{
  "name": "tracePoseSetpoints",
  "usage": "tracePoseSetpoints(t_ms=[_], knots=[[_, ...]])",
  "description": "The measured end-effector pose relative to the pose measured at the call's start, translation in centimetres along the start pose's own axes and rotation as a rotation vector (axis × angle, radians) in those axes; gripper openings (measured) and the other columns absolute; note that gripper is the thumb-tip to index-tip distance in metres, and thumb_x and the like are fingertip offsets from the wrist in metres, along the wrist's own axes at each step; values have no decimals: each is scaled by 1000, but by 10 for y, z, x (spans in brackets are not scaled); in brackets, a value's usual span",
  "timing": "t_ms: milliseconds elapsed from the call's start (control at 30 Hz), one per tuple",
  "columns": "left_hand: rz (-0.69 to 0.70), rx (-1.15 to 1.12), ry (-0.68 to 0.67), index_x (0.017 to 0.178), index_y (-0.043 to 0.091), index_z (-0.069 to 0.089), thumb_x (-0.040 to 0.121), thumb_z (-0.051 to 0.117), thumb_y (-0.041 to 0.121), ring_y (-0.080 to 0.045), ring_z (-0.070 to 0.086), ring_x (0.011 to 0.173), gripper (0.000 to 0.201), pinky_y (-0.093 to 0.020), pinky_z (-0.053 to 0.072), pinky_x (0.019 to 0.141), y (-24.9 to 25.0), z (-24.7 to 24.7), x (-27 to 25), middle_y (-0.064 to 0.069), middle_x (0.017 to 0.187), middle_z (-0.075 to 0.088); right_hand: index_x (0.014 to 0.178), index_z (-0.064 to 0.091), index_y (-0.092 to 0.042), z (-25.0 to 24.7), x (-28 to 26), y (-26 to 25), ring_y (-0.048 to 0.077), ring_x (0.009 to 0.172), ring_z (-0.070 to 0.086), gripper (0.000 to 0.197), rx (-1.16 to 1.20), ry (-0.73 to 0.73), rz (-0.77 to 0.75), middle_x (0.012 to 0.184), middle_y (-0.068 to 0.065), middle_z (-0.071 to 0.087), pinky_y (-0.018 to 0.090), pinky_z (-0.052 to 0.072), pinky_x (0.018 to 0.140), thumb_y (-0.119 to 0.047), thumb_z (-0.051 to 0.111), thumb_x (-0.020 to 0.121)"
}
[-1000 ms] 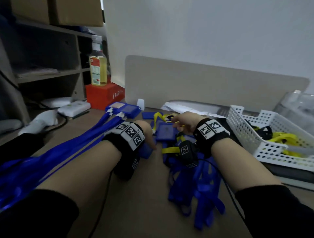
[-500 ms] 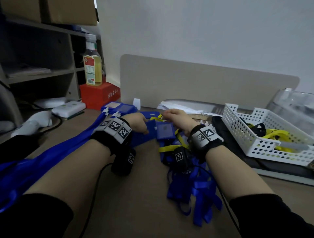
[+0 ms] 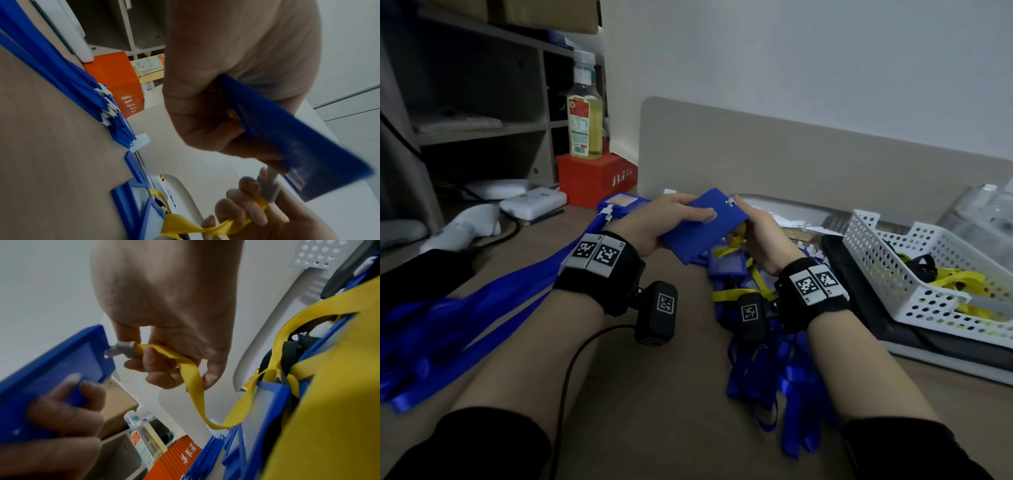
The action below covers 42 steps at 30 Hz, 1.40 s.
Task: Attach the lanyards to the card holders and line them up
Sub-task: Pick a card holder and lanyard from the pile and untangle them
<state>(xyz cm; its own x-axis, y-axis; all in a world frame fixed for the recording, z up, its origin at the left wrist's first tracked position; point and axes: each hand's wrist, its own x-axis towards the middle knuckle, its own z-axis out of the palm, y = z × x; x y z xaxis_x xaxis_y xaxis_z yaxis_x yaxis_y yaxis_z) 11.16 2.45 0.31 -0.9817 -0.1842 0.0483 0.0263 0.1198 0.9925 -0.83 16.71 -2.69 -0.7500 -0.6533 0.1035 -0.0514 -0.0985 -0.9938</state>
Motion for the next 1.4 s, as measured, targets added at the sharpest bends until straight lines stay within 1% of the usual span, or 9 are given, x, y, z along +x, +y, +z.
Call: tracePoseSetpoints(t_ms=[133, 267, 333, 500, 833, 1000, 1133, 1200, 1400], knots=[[-5, 6, -55, 100, 21, 67, 91, 63, 18, -12, 66, 73, 10, -22, 53, 58, -3, 1, -2, 1, 88, 70, 86, 56, -11, -5, -2, 6, 15, 61, 35, 31, 86, -40, 9, 62, 2, 42, 28, 30, 64, -37, 46, 98], [-41, 123, -76, 110, 18, 65, 90, 65, 17, -18, 66, 78, 20, -30, 54, 70, -2, 3, -1, -3, 96, 69, 121, 50, 13, -2, -5, 9, 24, 79, 44, 82, 151, -70, 22, 90, 15, 45, 31, 37, 72, -47, 76, 73], [-45, 194, -56, 111, 16, 65, 90, 65, 16, -18, 65, 78, 22, -30, 54, 69, -1, 2, -1, -4, 96, 69, 121, 49, 5, 0, -4, 10, 25, 78, 45, 92, 158, -72, 18, 87, 14, 40, 31, 39, 72, -51, 84, 57], [13, 426, 0, 102, 21, 65, 88, 67, 18, -17, 66, 78, 14, -33, 54, 74, 4, 2, 0, 0, 91, 69, 90, 49, -11, 1, -6, 6, 10, 54, 35, 20, 91, -54, 16, 61, 0, 42, 22, 32, 56, -28, 45, 99], [232, 1141, 272, 107, 25, 63, 91, 57, 32, -21, 55, 87, 19, -33, 45, 74, 10, 6, 1, 3, 95, 61, 82, 50, -11, 6, -7, 3, 5, 37, 25, 24, -44, 35, -4, 61, -1, 34, 17, 24, 38, -14, 38, 102], [206, 569, 332, 86, 13, 54, 96, 52, 33, -25, 58, 83, 22, -33, 43, 69, 9, 2, 7, -5, 87, 59, 88, 50, -12, 7, -5, -6, 5, 41, 28, 23, 260, 140, -23, 62, -3, 31, 17, 28, 40, -12, 32, 103], [178, 53, 127, 101, 16, 59, 100, 47, 35, -16, 66, 89, 23, -31, 53, 79, 7, 23, 1, -3, 103, 66, 114, 52, -5, 10, -2, -15, 7, 54, 43, 23, 616, 72, -9, 70, 0, 44, 19, 45, 58, -14, 35, 103], [157, -54, 35, 101, 20, 60, 101, 45, 33, -5, 67, 76, 20, -20, 55, 68, 4, 34, -1, 4, 94, 67, 115, 54, -3, 12, -3, -20, 14, 70, 55, 24, 715, 24, -11, 83, 8, 54, 27, 54, 71, -16, 39, 102], [88, -83, -69, 113, 12, 59, 101, 43, 35, -8, 67, 76, 30, -19, 54, 63, 1, 40, 0, 1, 94, 67, 117, 43, -13, 3, -1, -22, 20, 66, 60, 18, 731, 60, -77, 77, 8, 58, 34, 56, 67, -10, 42, 100]])
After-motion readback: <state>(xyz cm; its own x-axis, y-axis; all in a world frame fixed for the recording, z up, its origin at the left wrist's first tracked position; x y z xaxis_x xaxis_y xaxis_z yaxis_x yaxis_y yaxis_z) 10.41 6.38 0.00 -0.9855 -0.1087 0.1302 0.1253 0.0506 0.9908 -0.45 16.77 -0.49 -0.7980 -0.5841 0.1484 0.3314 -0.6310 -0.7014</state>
